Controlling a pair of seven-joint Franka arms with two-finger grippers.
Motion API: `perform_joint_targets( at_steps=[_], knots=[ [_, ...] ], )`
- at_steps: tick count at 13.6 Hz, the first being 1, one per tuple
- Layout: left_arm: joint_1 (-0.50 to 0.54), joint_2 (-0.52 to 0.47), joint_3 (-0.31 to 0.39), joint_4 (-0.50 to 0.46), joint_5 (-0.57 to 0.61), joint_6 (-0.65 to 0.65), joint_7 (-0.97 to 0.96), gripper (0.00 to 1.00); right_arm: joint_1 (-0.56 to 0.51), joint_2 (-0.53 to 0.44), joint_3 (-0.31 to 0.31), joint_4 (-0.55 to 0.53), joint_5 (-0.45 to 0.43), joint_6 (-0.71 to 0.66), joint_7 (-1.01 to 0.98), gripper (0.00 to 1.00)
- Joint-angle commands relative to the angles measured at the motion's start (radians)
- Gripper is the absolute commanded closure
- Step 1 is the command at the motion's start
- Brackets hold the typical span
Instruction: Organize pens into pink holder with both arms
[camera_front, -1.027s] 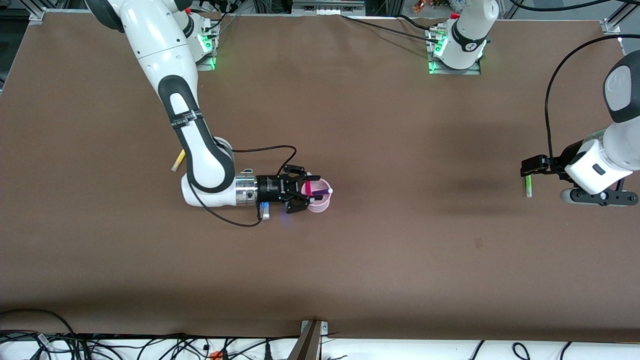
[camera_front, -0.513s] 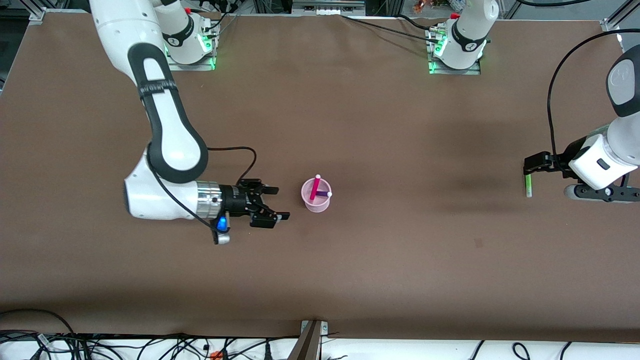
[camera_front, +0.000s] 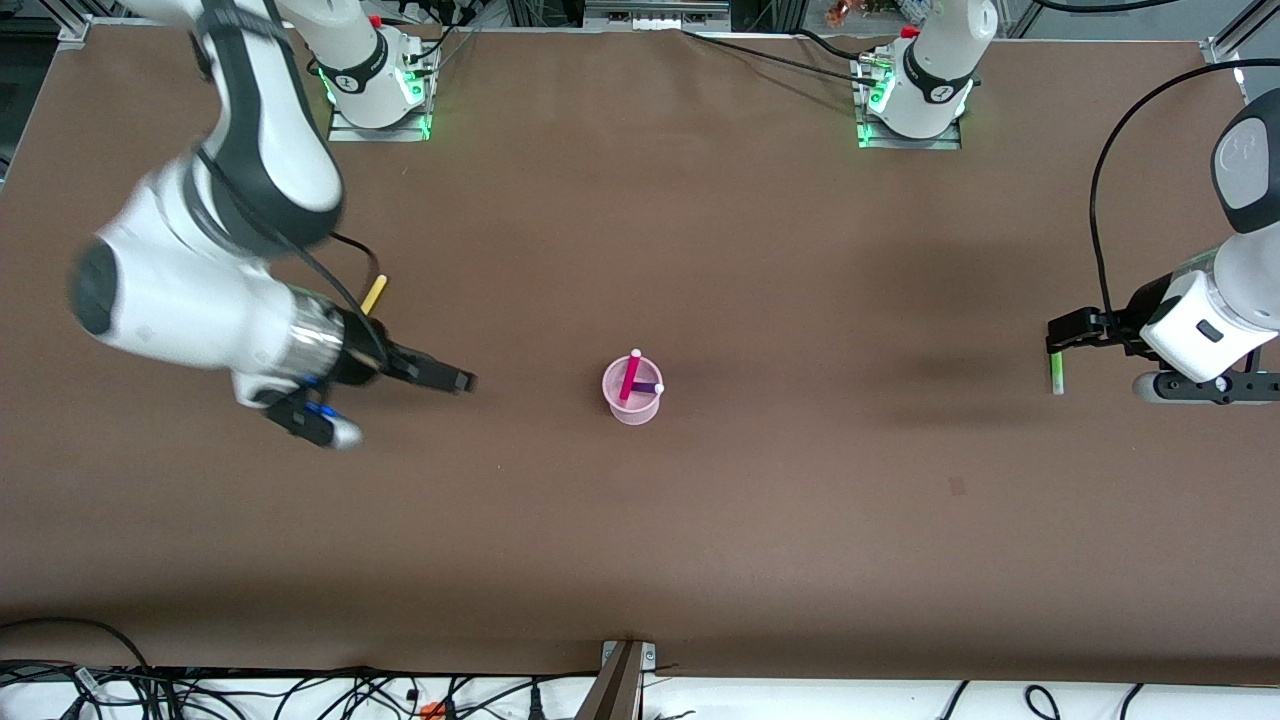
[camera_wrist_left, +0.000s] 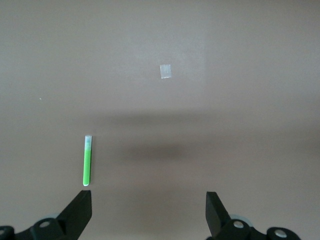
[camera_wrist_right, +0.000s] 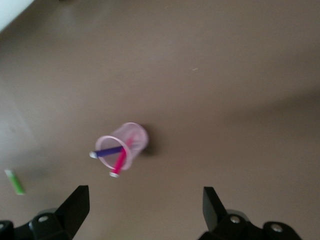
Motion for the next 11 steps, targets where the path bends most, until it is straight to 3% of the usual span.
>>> perform_joint_targets(
  at_steps=[1, 4, 7, 11],
  knots=[
    [0.014, -0.018, -0.010, -0.022, -0.034, 0.017, -0.007, 0.00, -0.055, -0.241, 0.027, -0.218, -0.208, -0.028, -0.104, 0.00],
    [0.005, -0.018, -0.010, -0.020, -0.034, 0.017, -0.020, 0.00, -0.193, -0.373, 0.136, -0.292, -0.370, -0.082, -0.220, 0.00],
    [0.001, -0.017, -0.012, -0.020, -0.034, 0.017, -0.021, 0.00, -0.204, -0.408, 0.135, -0.289, -0.440, -0.135, -0.255, 0.00],
    [0.001, -0.011, -0.012, -0.020, -0.034, 0.017, -0.021, 0.00, -0.204, -0.338, 0.125, -0.161, -0.449, -0.166, -0.345, 0.00]
  ],
)
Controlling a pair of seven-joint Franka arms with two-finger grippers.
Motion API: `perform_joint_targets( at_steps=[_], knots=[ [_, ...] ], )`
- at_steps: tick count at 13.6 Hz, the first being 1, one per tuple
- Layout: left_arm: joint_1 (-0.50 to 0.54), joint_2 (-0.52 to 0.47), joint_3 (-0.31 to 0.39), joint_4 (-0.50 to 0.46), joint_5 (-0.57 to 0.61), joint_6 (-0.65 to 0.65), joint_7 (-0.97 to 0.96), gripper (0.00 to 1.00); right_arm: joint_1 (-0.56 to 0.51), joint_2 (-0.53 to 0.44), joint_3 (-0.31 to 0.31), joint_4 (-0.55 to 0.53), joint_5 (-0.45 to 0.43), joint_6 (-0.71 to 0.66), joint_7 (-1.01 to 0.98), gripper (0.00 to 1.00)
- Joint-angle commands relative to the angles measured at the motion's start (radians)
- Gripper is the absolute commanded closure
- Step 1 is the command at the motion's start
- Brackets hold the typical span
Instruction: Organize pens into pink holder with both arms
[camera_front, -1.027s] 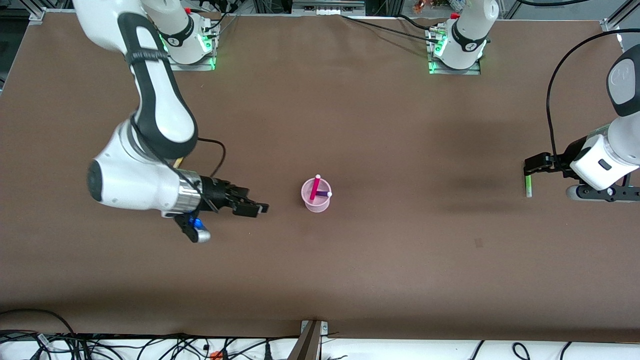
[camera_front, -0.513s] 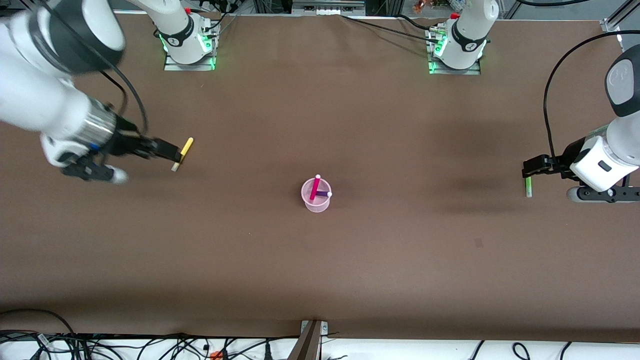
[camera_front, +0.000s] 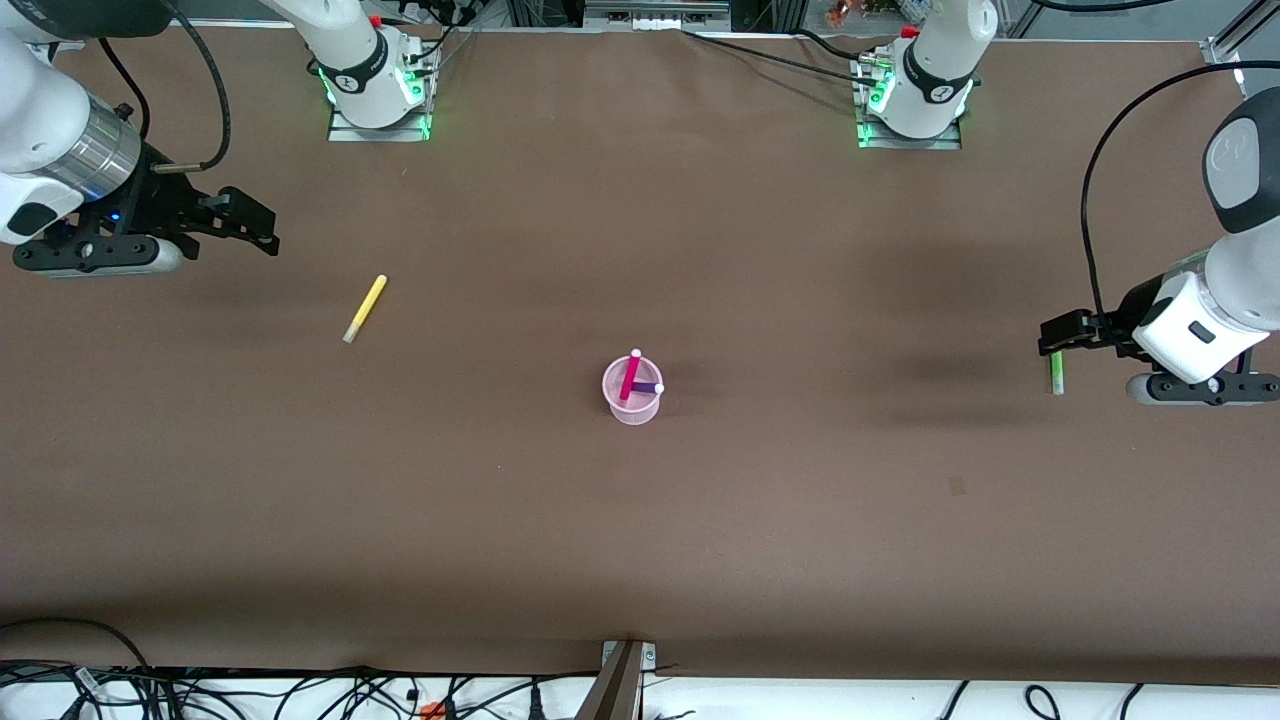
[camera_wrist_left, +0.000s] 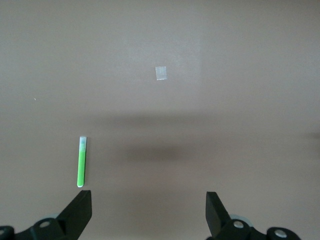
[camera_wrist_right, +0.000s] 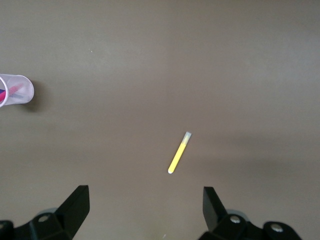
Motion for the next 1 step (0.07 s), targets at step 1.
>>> perform_joint_targets(
  at_steps=[1],
  knots=[
    [0.003, -0.009, -0.001, -0.017, -0.028, 0.014, -0.001, 0.00, -0.018, 0.061, 0.013, 0.102, -0.015, -0.044, -0.029, 0.00]
  ],
)
